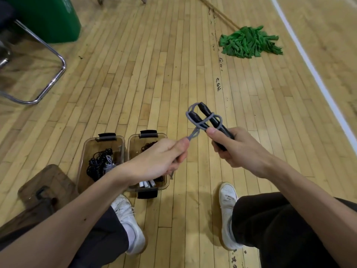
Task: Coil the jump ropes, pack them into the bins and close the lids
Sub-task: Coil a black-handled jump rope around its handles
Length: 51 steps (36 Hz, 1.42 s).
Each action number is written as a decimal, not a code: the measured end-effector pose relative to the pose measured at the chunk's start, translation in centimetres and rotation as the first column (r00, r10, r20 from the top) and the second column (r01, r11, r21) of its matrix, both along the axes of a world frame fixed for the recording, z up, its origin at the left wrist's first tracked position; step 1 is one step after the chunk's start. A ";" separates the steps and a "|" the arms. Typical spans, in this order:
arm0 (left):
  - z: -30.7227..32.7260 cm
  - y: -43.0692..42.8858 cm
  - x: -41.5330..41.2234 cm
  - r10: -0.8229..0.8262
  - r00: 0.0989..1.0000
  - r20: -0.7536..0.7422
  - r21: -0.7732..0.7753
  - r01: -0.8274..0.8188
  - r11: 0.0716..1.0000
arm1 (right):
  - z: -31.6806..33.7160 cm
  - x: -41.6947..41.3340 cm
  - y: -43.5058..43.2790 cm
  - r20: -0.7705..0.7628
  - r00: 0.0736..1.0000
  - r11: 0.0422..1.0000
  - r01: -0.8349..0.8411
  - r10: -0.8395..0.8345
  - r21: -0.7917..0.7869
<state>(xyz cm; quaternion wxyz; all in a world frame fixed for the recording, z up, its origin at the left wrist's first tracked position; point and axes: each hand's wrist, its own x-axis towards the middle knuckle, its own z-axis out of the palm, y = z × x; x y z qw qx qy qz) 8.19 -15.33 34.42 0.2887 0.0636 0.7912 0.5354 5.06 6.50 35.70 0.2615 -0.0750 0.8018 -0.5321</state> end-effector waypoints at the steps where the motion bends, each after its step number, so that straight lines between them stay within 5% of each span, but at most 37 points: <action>1: -0.1 0.1 0.1 -0.002 0.999 -0.039 -0.043 0.001 0.999 | -0.5 0.0 0.0 -0.020 0.999 0.999 0.032 -0.031 0.033; 5: 0.1 0.9 1.0 -0.140 0.974 -0.180 -0.346 0.070 0.936 | -2.4 -0.1 0.0 -0.074 0.995 0.984 0.082 -0.071 0.161; 10: 0.8 0.9 1.9 -0.405 0.882 -0.243 -0.716 0.118 0.688 | -3.7 0.2 -0.3 -0.037 0.999 0.958 0.012 -0.001 0.285; 17: 0.7 -0.4 1.6 -0.553 0.792 -0.261 -0.820 0.120 0.560 | -5.0 1.1 -1.6 0.089 0.989 0.912 -0.145 0.120 0.383; 31: 0.5 -2.2 0.4 -0.593 0.709 -0.381 -0.703 0.194 0.684 | -5.8 3.0 -3.6 0.394 0.864 0.811 -0.460 0.315 0.362; 43: -0.6 -2.0 -0.7 -0.432 0.845 -0.316 -0.465 0.259 0.846 | -4.9 4.1 -3.1 0.311 0.821 0.766 -0.564 0.479 0.309; 51: -0.9 -2.3 -1.3 -0.228 0.950 -0.214 -0.178 0.191 0.965 | -3.2 4.1 -2.2 0.300 0.821 0.827 -0.542 0.485 0.148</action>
